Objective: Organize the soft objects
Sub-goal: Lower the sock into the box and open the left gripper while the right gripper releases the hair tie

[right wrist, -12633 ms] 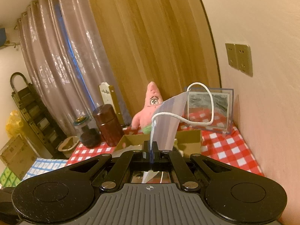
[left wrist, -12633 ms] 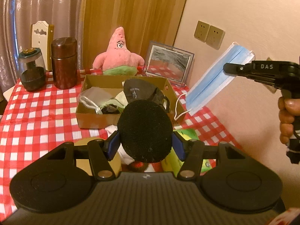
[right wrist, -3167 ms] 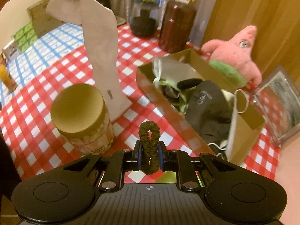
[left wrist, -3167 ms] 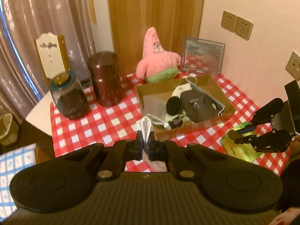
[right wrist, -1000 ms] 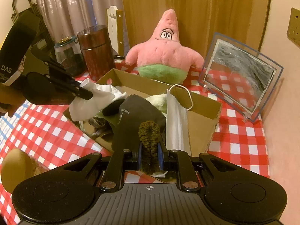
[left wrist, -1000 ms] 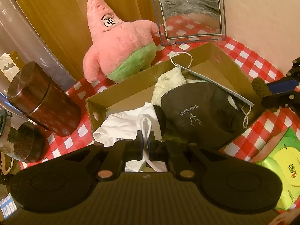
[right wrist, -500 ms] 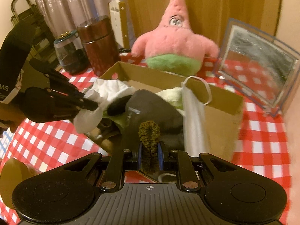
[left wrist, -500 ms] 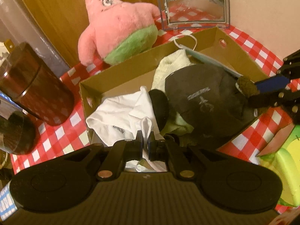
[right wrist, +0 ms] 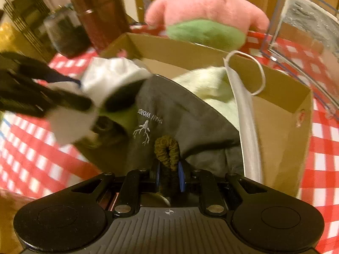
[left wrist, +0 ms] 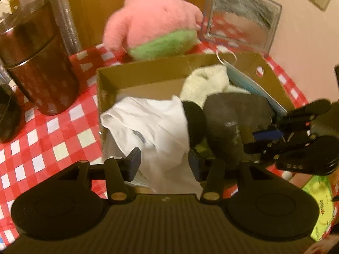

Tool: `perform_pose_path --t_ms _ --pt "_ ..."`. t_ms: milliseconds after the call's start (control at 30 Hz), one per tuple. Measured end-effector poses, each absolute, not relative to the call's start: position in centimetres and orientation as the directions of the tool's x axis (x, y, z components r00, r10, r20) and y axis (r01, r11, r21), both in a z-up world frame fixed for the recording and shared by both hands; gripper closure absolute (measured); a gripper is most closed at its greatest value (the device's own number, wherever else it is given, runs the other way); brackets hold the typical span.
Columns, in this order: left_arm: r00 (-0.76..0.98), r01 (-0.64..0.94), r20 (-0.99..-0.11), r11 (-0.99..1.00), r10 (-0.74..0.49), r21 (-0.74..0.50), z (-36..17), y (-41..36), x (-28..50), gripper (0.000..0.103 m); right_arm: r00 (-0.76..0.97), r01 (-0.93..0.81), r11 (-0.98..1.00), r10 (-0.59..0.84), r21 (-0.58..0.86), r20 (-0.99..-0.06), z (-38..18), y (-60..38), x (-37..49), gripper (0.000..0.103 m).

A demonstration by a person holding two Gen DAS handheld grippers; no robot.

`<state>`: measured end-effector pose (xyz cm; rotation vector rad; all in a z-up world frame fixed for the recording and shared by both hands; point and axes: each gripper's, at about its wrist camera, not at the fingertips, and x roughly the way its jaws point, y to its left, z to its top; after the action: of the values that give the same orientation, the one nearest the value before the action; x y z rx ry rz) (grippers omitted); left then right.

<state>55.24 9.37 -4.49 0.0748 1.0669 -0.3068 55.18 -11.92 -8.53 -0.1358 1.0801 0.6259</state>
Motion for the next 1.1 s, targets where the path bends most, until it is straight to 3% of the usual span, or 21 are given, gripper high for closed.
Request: perform_pose_path --t_ms 233,400,733,867,933,1000,1100 --pt "0.457 0.304 -0.877 0.953 -0.150 -0.004 -5.4 9.4 55.5 0.057 0.429 -0.500 0.865 0.277 0.029 -0.860 -9.3 -13.5 56.5 0.086" --pt "0.409 0.335 -0.901 0.942 -0.143 0.003 -7.2 8.1 55.8 0.057 0.417 -0.484 0.872 0.303 0.072 -0.857 -9.6 -14.4 56.5 0.086" --pt "0.355 0.335 -0.901 0.934 -0.248 -0.124 -8.4 4.6 57.6 0.057 0.416 -0.468 0.876 0.335 0.117 -0.846 -9.2 -14.8 56.1 0.085" --pt "0.372 0.358 -0.891 0.926 -0.261 -0.122 -8.0 3.7 57.2 0.057 0.408 -0.466 0.874 0.351 0.138 -0.843 -9.1 -15.2 56.2 0.085" --pt "0.381 0.352 -0.888 0.928 -0.258 -0.119 -7.6 4.0 57.0 0.057 0.402 -0.466 0.872 0.362 0.152 -0.841 -8.9 -15.3 56.2 0.079" --pt "0.391 0.338 -0.882 0.933 -0.263 -0.128 -6.9 4.7 56.8 0.057 0.395 -0.473 0.863 0.387 0.176 -0.833 -8.4 -15.6 55.9 0.061" --pt "0.410 0.329 -0.874 0.936 -0.263 -0.127 -5.7 5.6 56.2 0.057 0.392 -0.486 0.854 0.403 0.186 -0.827 -7.7 -15.7 55.3 0.053"
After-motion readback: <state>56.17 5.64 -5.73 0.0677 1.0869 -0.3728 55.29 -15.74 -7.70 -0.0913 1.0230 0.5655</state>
